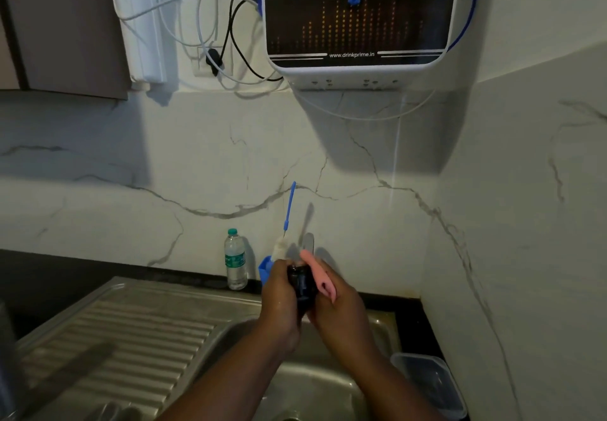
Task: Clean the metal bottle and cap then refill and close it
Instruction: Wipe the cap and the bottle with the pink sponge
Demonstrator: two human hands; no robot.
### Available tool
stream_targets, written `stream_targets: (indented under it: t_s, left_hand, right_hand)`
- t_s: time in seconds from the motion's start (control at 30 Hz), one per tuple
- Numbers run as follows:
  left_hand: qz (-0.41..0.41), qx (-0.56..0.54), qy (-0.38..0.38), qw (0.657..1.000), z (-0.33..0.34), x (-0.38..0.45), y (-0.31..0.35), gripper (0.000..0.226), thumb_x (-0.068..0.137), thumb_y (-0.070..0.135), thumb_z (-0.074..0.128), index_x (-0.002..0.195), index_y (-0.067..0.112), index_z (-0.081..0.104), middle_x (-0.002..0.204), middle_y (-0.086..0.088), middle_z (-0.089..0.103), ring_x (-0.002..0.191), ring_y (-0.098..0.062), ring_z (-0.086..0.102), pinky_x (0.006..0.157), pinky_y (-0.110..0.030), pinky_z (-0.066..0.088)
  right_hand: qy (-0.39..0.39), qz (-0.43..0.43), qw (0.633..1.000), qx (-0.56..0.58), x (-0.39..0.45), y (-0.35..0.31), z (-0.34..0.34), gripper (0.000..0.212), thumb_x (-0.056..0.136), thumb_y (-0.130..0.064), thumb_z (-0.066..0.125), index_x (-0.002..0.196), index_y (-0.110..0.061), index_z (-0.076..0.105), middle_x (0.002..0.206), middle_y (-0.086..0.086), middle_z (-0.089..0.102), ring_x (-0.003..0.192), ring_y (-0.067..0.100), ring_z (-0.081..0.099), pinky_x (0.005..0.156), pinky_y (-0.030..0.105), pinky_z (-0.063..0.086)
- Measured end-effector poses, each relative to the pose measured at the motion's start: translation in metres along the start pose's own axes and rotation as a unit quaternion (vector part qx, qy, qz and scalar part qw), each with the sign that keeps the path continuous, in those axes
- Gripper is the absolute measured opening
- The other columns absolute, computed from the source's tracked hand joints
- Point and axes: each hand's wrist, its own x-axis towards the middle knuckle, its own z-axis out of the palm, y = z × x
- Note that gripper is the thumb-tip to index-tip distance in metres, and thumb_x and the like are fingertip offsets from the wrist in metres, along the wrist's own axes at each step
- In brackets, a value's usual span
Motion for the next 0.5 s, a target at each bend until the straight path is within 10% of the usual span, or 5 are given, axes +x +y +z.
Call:
stream_targets:
  t_s: [0.17, 0.5]
  left_hand:
    - [0.018, -0.016, 0.02, 1.0, -0.016, 0.015, 0.008, 0.05, 0.1, 0.049, 0.04, 0.118, 0.01, 0.065, 0.111, -0.016, 0.071, 0.103, -0.027, 0.067, 0.098, -0.041, 0.049]
    - [0.047, -0.008, -0.074, 0.996, -0.066, 0.037, 0.014, 0.061, 0.075, 0.065, 0.06, 0.106, 0.013, 0.07, 0.101, -0.011, 0.076, 0.097, -0.023, 0.072, 0.095, -0.045, 0.052]
  right_hand:
    - [-0.008, -0.03, 0.998, -0.048, -0.013, -0.001, 0.015, 0.071, 0.091, 0.001, 0.048, 0.145, -0.039, 0.028, 0.143, -0.019, 0.041, 0.13, -0.002, 0.041, 0.108, 0.026, 0.039]
    - [-0.05, -0.084, 0.989, -0.113, 0.002, 0.01, 0.055, 0.063, 0.092, -0.007, 0.049, 0.144, -0.038, 0.032, 0.148, -0.019, 0.034, 0.136, -0.007, 0.029, 0.114, 0.029, 0.03]
